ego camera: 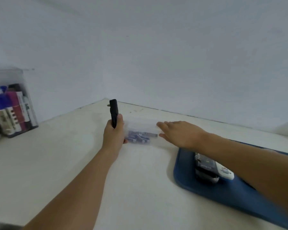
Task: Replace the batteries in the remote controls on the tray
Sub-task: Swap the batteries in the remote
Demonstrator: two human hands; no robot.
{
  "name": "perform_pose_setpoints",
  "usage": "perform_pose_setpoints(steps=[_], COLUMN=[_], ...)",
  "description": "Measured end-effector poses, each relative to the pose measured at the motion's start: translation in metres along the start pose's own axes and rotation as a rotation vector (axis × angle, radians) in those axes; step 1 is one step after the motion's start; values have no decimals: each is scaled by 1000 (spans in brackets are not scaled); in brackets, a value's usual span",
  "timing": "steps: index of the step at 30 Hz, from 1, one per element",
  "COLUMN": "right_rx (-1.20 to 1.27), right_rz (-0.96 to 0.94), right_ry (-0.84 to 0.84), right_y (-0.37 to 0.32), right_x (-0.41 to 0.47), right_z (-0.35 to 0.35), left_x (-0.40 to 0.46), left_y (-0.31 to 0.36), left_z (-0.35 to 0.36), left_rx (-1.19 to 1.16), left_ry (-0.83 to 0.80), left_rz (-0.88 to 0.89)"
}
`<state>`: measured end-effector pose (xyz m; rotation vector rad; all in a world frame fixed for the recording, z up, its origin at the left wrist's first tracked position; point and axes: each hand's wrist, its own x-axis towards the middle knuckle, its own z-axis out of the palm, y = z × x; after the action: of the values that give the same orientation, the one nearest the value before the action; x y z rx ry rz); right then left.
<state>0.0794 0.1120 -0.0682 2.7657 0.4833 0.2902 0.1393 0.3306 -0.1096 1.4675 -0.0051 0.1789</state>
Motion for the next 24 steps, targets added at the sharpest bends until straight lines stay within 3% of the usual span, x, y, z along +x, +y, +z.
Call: perform_pose_setpoints(steps=[4,8,15,19,24], right_rx=[102,441,571,656,831], right_rz=[19,136,180,233,605], right_ry=[120,251,290,406,751], right_y=[15,24,17,14,18], right_x=[-5,-9,-19,-17,4], right_z=[-10,-9,-7,-9,-22], left_x=[5,5,3,5,4], left_y=[-7,-7,0,4,5], left_z=[-1,3,5,1,-6], left_rx=[44,45,-31,-57,-63], left_ry=[-34,-66,-23,-37,-49], left_rz=[1,-53,-98,-191,-308])
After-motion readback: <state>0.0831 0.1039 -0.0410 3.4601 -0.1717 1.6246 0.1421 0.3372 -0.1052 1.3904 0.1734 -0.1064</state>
